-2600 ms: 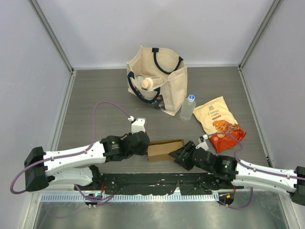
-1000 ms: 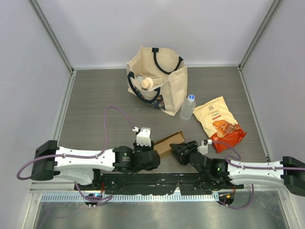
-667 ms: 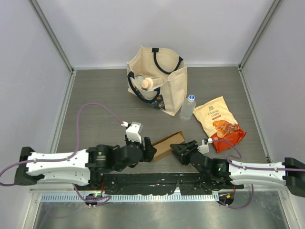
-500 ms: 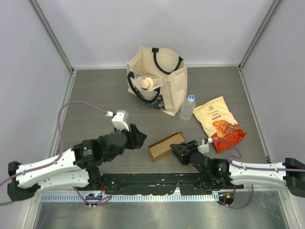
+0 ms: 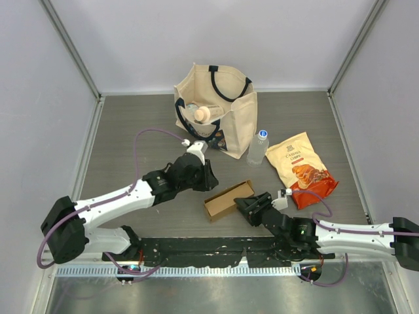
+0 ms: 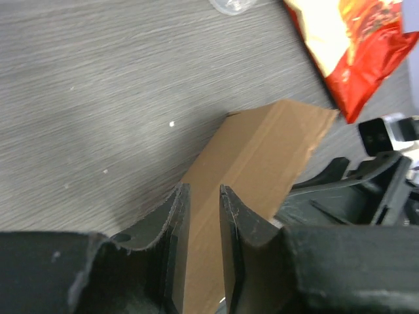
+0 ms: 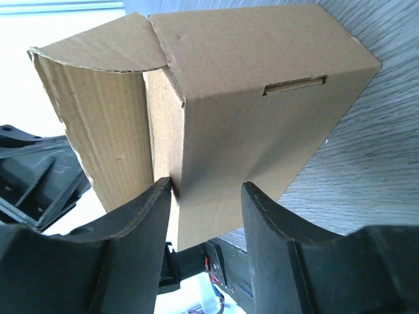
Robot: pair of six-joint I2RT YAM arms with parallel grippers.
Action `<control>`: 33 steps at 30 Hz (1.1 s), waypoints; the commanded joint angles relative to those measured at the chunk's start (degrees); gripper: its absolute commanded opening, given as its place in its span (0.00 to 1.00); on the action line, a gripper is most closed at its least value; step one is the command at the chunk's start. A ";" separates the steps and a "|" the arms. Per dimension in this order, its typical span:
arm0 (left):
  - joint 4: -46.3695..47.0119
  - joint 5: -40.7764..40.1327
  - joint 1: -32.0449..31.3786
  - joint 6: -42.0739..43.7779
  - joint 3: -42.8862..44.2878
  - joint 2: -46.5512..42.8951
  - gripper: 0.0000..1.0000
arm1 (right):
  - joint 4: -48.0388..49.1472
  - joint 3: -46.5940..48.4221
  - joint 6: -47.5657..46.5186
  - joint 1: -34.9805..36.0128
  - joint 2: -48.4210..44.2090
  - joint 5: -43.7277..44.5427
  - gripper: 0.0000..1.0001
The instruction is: Fold the paper box
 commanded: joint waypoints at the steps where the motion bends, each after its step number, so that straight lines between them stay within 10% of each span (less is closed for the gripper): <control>1: 11.35 2.82 -3.22 -0.29 -1.40 -1.15 0.27 | -0.75 1.96 -1.21 0.31 0.83 2.82 0.51; 16: 19.80 -2.45 -11.85 -5.91 -5.10 6.84 0.26 | 0.32 2.05 -2.25 0.31 1.72 2.29 0.52; 33: 19.55 -5.88 -12.20 -7.94 -9.15 6.67 0.26 | -53.03 26.30 -23.51 0.31 -14.80 4.20 0.65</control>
